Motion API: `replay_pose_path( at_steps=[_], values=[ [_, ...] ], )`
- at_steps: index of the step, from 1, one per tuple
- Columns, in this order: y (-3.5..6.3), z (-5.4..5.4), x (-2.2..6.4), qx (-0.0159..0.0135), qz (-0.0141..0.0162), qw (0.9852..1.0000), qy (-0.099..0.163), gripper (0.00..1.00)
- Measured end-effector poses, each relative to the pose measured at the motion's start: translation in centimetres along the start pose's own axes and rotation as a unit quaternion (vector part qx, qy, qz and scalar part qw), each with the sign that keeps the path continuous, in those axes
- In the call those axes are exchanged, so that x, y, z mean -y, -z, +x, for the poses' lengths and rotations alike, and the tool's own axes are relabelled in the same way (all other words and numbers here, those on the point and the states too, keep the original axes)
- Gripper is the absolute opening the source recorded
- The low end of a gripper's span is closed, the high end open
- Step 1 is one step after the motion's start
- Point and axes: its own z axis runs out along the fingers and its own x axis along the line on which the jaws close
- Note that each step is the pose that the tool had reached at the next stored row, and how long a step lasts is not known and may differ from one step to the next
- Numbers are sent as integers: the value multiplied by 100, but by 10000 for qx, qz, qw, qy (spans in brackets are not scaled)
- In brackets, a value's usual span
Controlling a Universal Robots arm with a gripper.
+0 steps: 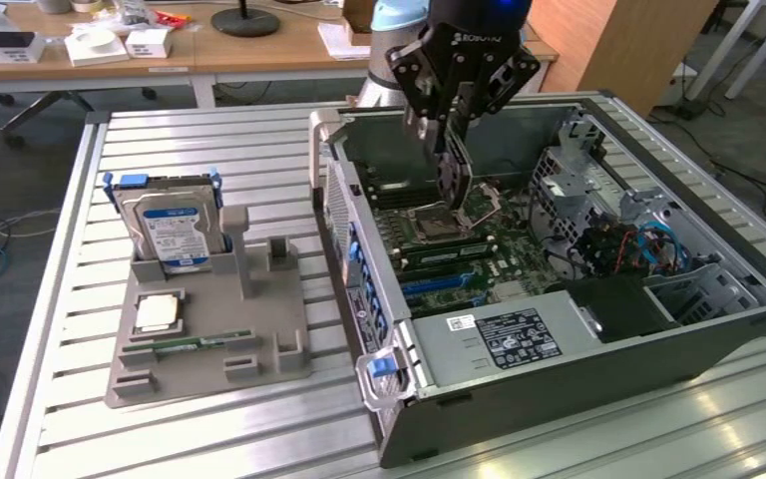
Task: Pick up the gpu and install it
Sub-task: 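Pick up the gpu and move the gpu toward the slot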
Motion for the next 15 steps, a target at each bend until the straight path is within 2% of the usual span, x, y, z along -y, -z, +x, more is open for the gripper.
replay_pose_path(
  at_steps=[15],
  values=[
    [-16,-411,-49,0,0,10000,-1,26]
  ],
)
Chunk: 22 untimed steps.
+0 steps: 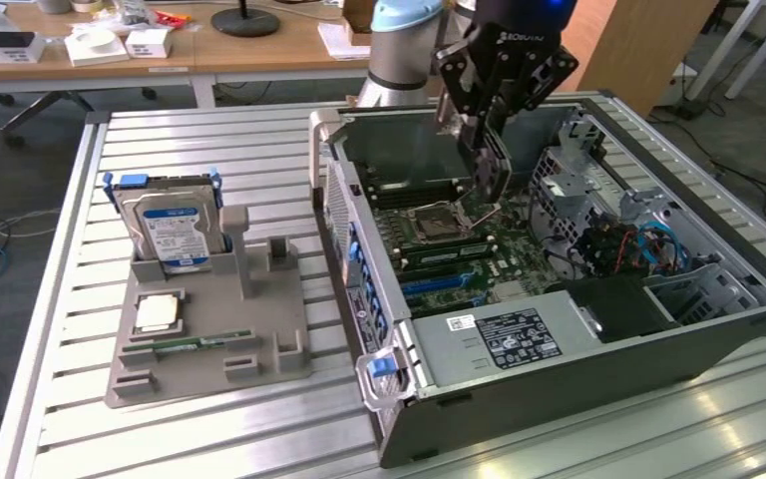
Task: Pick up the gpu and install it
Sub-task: 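Pick up the gpu and move the gpu toward the slot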
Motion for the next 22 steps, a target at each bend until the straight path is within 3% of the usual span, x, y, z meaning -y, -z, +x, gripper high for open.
replay_pose_path(
  at_steps=[22],
  values=[
    [-24,-590,-83,0,0,10000,0,26]
  ],
)
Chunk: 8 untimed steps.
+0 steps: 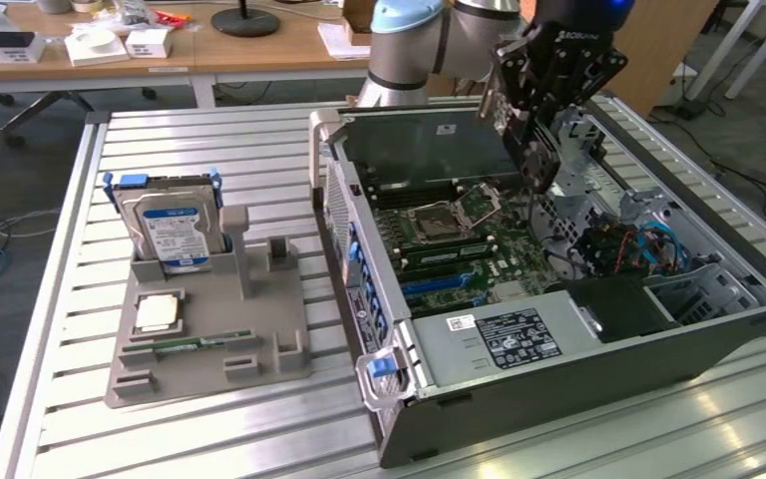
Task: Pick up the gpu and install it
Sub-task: 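Pick up the gpu and move the gpu toward the slot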
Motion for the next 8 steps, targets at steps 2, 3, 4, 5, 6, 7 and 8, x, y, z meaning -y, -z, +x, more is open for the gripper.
replay_pose_path(
  at_steps=[2,3,4,5,6,7,8],
  values=[
    [-2,-50,-7,0,0,10000,0,26],
    [-3,-76,-11,0,0,10000,0,26],
    [-4,-102,-15,0,0,10000,1,26],
    [-5,-128,-18,0,0,10000,0,26],
    [-7,-156,-23,0,0,10000,0,26],
    [-8,-181,-28,0,0,10000,0,26],
    [-9,-206,-33,0,0,10000,1,26]
  ],
)
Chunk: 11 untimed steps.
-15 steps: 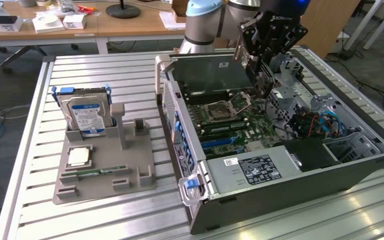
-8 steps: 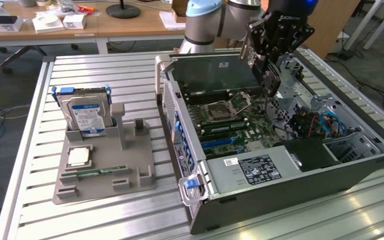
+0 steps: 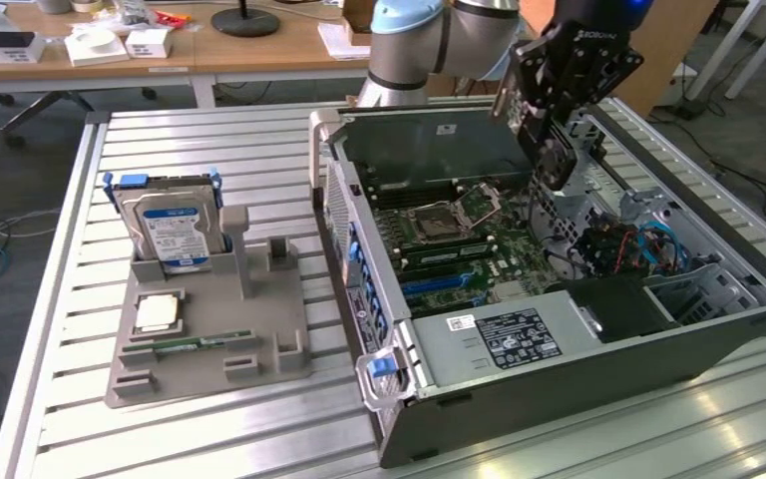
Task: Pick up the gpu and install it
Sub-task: 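Pick up the gpu and move the gpu toward the slot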
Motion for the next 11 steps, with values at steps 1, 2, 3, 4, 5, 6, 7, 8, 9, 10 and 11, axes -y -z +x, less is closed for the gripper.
replay_pose_path(
  at_steps=[1,2,3,4,5,6,7,8,9,10,11],
  values=[
    [-1,-24,-4,0,0,10000,0,26],
    [-2,-50,-8,0,0,10000,0,26],
    [-3,-76,-12,0,-1,10000,-1,26],
    [-4,-104,-17,0,-1,10000,-1,26],
    [-6,-132,-22,0,0,10000,-1,26],
    [-7,-164,-26,0,0,10000,0,26],
    [-8,-192,-30,0,0,10000,0,26],
    [-9,-217,-33,0,0,10000,-1,26],
    [-10,-239,-36,0,0,10000,-1,26],
    [-11,-260,-38,0,0,10000,-1,26],
    [-12,-278,-39,0,0,10000,0,26]
  ],
)
